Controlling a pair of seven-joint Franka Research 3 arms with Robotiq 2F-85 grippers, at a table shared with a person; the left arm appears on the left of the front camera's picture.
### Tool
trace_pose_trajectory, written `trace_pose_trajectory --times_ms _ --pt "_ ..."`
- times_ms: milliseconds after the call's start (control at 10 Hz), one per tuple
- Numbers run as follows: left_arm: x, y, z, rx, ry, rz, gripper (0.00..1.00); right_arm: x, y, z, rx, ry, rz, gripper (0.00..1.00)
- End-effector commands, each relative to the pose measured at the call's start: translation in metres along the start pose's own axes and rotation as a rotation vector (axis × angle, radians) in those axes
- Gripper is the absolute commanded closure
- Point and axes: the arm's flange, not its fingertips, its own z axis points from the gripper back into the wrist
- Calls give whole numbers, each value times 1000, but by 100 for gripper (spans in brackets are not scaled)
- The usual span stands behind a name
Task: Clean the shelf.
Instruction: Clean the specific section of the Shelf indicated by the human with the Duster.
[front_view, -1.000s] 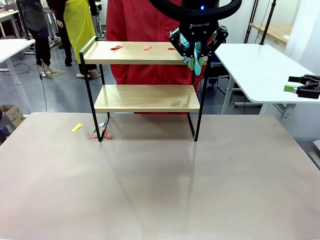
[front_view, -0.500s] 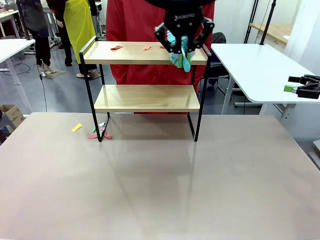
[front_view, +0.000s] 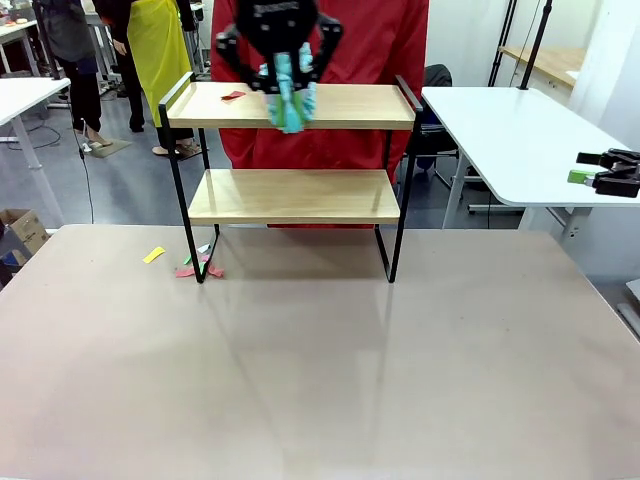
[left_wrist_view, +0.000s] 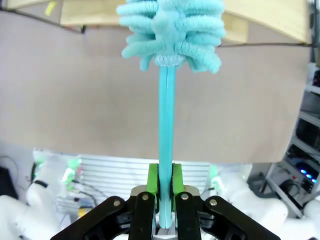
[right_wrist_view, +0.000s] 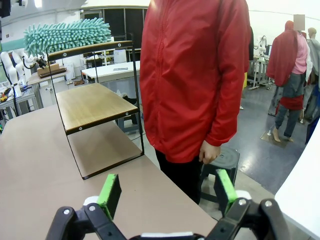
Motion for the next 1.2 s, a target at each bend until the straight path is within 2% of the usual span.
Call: trace_pose_trajectory --times_ms 0,300,500,700,900,1100 --pt "-17 48 -7 26 45 -12 87 8 1 -3 -14 11 -12 0" --pt "-34 97 12 159 69 48 87 8 1 -3 -14 11 -12 0" --pt "-44 117 17 262 63 107 87 8 1 -3 -14 11 -12 0" --pt "-63 104 32 387 -70 124 87 8 1 -3 -14 11 -12 0" --pt "-81 82 45 420 -207 80 87 8 1 -3 -14 11 -12 0" --pt "-89 78 49 380 -241 31 87 8 1 -3 -14 11 -12 0"
